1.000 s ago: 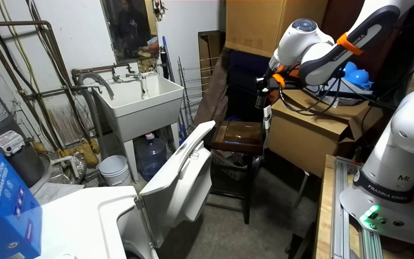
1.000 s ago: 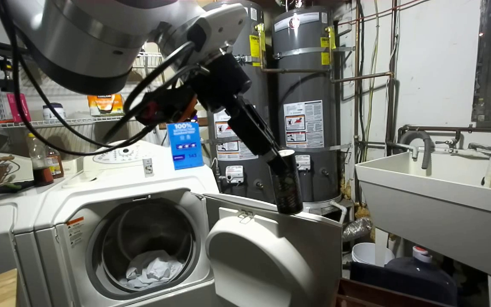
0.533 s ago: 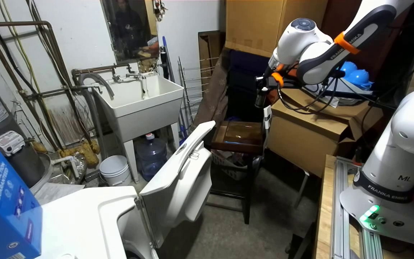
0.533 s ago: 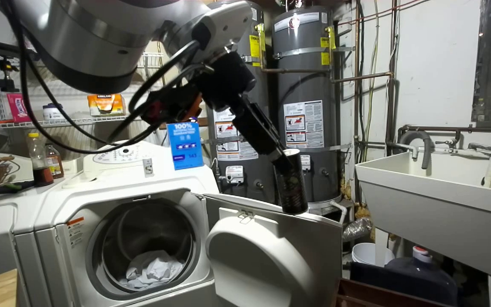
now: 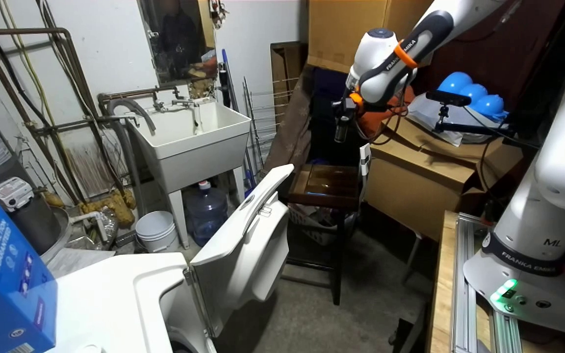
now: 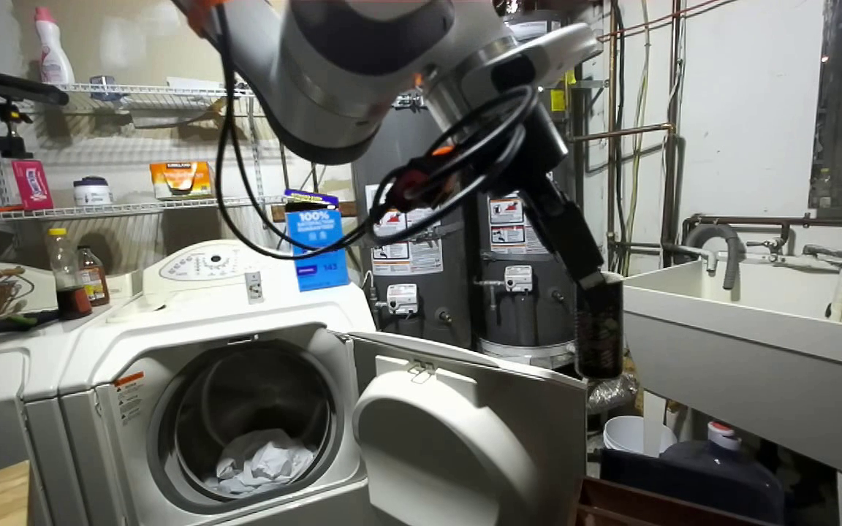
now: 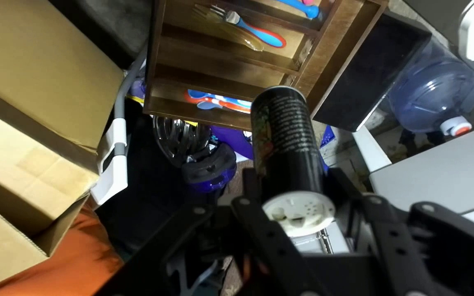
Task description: Put the black container on the table.
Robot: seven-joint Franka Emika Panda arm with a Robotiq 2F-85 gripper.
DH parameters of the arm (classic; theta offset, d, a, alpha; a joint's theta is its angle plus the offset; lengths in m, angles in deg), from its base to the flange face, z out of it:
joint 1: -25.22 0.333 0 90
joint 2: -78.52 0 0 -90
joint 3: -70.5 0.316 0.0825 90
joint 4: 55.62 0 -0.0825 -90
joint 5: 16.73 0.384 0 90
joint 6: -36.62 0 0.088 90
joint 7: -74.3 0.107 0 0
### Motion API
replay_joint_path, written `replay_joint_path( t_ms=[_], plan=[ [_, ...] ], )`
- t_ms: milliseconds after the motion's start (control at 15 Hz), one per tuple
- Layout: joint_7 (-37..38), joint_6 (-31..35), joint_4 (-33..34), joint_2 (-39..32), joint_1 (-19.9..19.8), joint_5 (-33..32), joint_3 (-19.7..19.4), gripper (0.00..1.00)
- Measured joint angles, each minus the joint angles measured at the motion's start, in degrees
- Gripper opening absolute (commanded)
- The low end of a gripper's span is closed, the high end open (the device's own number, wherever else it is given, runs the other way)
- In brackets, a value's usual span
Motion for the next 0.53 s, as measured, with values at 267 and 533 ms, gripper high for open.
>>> replay_joint_path(
  t_ms=[267, 533],
  plan=[
    [-6.9, -7.3, 12.8, -9.8, -1.2, 6.9, -2.2, 0.45],
    [-11.3, -11.1, 20.9, -16.4, -4.8, 13.3, -2.6, 0.2]
  ],
)
